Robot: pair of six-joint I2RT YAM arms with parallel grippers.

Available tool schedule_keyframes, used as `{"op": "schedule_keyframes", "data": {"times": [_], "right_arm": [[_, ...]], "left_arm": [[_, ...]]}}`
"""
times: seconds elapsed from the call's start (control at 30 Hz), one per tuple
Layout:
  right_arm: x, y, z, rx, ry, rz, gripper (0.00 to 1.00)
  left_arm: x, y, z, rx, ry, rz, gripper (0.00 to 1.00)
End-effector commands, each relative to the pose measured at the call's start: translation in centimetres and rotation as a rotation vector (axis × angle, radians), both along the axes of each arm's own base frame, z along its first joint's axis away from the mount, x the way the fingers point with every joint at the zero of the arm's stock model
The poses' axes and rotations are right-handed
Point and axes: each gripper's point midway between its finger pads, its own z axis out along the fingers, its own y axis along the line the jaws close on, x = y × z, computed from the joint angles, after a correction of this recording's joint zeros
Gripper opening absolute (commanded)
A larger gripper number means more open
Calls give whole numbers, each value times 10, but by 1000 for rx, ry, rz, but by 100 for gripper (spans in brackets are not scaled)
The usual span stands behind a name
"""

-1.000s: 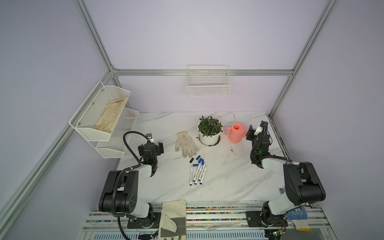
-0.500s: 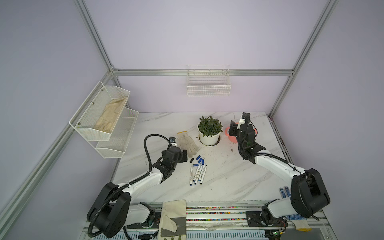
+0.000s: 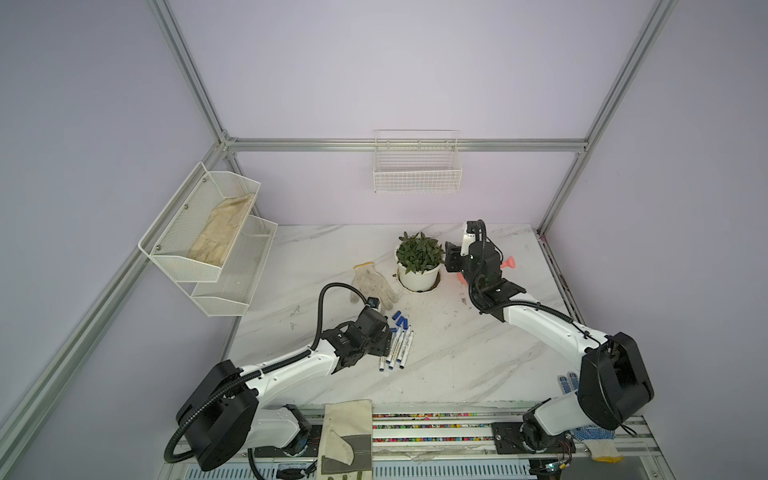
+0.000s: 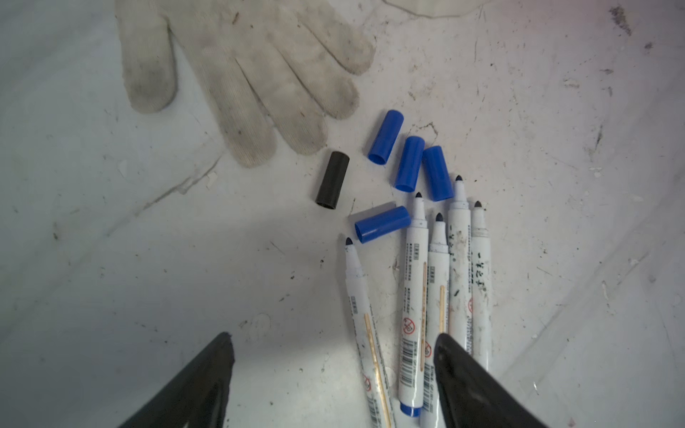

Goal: Insert the pens into the pen caps

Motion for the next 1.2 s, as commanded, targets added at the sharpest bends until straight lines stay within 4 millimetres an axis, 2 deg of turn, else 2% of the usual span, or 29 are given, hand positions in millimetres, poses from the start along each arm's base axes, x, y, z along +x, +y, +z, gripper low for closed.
{"op": "schedule_keyframes", "data": {"times": [0.0, 0.07, 0.1, 0.23, 0.37, 0.67, 0.87, 0.97, 1.03, 1.07, 1.17], "right_arm": [[-1, 18, 12, -3, 16, 79, 54], [-1, 24, 19, -5, 25, 104, 53], [0, 24, 23, -5, 26, 106, 53], [0, 25, 31, 7, 32, 107, 53], [1, 29, 27, 33, 55, 114, 53], [3, 33, 21, 50, 83, 122, 52], [1, 33, 23, 60, 86, 121, 51], [1, 33, 24, 68, 86, 124, 51], [-1, 34, 26, 74, 84, 132, 51], [-2, 35, 27, 76, 83, 137, 51], [-5, 39, 31, 61, 73, 171, 51]], "left_arm": [[16, -21, 22, -29, -10, -22, 74], [16, -23, 20, -25, 3, -29, 72], [15, -25, 11, -11, 28, -34, 71], [12, -33, -1, -11, 81, -65, 64], [7, -33, -14, 6, 135, -62, 52], [-11, -19, -35, 77, 246, -40, 28], [-15, -17, -39, 88, 271, -39, 12], [-9, -17, -33, 91, 243, -35, 1], [3, -17, -17, 85, 183, -18, 0], [10, -17, -7, 78, 146, -5, 0], [40, -25, 47, -34, -50, 12, 0]]}}
